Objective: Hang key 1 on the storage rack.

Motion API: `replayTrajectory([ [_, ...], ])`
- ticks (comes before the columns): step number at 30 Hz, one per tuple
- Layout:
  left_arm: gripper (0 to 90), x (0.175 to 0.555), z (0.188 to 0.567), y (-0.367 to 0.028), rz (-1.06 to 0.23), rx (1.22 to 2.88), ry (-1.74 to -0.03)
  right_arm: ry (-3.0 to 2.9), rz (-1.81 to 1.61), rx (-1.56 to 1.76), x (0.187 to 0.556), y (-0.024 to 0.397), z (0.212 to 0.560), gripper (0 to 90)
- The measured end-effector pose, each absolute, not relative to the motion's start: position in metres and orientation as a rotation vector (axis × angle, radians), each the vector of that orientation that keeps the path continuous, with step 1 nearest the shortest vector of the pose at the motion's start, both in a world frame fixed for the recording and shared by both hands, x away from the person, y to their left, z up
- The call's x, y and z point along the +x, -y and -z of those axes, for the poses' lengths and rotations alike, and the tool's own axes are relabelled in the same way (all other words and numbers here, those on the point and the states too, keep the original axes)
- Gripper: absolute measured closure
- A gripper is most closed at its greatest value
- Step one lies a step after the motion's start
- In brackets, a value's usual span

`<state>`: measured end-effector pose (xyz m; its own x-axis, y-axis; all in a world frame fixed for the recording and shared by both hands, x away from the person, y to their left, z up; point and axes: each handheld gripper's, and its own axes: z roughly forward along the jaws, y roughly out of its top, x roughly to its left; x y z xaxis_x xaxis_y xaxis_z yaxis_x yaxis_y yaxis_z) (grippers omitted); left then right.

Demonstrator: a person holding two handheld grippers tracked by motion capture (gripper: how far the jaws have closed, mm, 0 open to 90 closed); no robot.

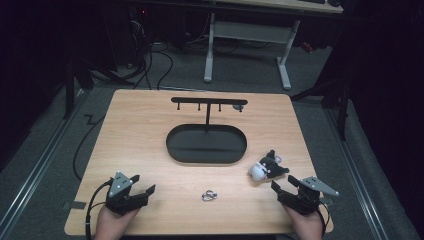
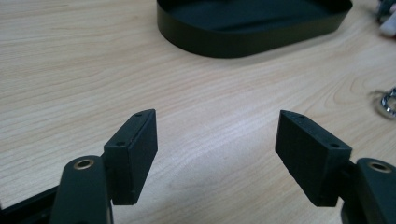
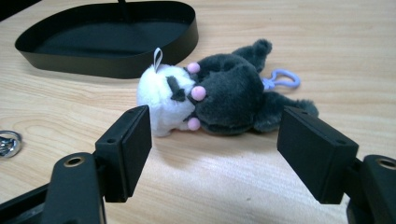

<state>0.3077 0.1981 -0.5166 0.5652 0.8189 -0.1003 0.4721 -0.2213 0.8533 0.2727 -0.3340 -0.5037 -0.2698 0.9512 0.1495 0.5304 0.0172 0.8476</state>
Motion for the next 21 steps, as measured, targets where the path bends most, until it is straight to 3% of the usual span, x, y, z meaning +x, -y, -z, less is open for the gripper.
replayTrajectory([
  [6, 33.8, 0.314, 0.525, -0.204, -0.545, 1.884, -1.036, -1.850, -1.137, 1.489, 0.275, 0.333, 0.507, 27.3],
  [11, 34.3, 0.320, 0.531, -0.210, -0.528, 1.867, -1.080, -1.859, -1.108, 1.499, 0.278, 0.333, 0.510, 29.2],
  [18, 31.9, 0.317, 0.533, -0.208, -0.533, 1.867, -1.048, -1.862, -1.084, 1.472, 0.286, 0.336, 0.512, 42.8],
  [19, 32.1, 0.316, 0.533, -0.208, -0.542, 1.859, -1.051, -1.884, -1.088, 1.485, 0.289, 0.337, 0.512, 57.0],
  [20, 32.1, 0.316, 0.533, -0.207, -0.544, 1.854, -1.053, -1.882, -1.087, 1.485, 0.290, 0.338, 0.511, 63.3],
  [21, 32.1, 0.316, 0.533, -0.207, -0.544, 1.854, -1.053, -1.882, -1.087, 1.485, 0.290, 0.338, 0.511, 63.3],
])
